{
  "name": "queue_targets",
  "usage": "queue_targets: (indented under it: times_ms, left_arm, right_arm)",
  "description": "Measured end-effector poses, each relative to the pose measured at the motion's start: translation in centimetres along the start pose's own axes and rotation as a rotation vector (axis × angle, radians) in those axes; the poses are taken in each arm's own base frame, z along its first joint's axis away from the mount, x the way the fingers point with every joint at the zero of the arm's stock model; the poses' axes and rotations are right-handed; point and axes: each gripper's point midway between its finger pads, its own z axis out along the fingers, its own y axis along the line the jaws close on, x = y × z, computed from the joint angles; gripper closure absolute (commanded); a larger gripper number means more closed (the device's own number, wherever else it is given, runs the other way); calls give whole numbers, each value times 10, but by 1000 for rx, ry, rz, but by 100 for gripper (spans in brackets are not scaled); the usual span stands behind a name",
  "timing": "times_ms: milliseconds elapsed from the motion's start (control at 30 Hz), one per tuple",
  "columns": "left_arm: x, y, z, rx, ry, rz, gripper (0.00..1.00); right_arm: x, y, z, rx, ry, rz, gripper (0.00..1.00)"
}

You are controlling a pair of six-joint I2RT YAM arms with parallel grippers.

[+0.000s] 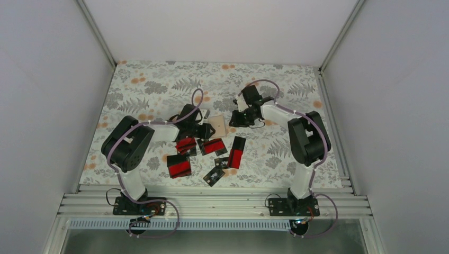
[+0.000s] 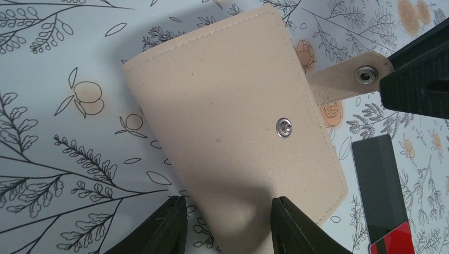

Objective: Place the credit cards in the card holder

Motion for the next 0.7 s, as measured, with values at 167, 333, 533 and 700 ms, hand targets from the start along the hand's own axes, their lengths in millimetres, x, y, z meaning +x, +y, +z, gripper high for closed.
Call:
queue_targets:
  times_ms: [167, 333, 533, 700]
  left_arm:
    - [-1, -1, 2, 0, 4, 4, 61]
    - [0, -1, 2, 0, 5, 4, 63]
    - [0, -1, 2, 0, 5, 5, 65]
    - [0, -1, 2, -1, 5, 4, 69]
  right_arm:
    - [0, 0, -1, 6, 1, -6, 91]
    - [-2, 1, -1, 5, 1, -15, 95]
    - [-1, -2, 4, 7, 12, -11, 96]
    - [-1, 0, 6, 3, 16, -14, 96]
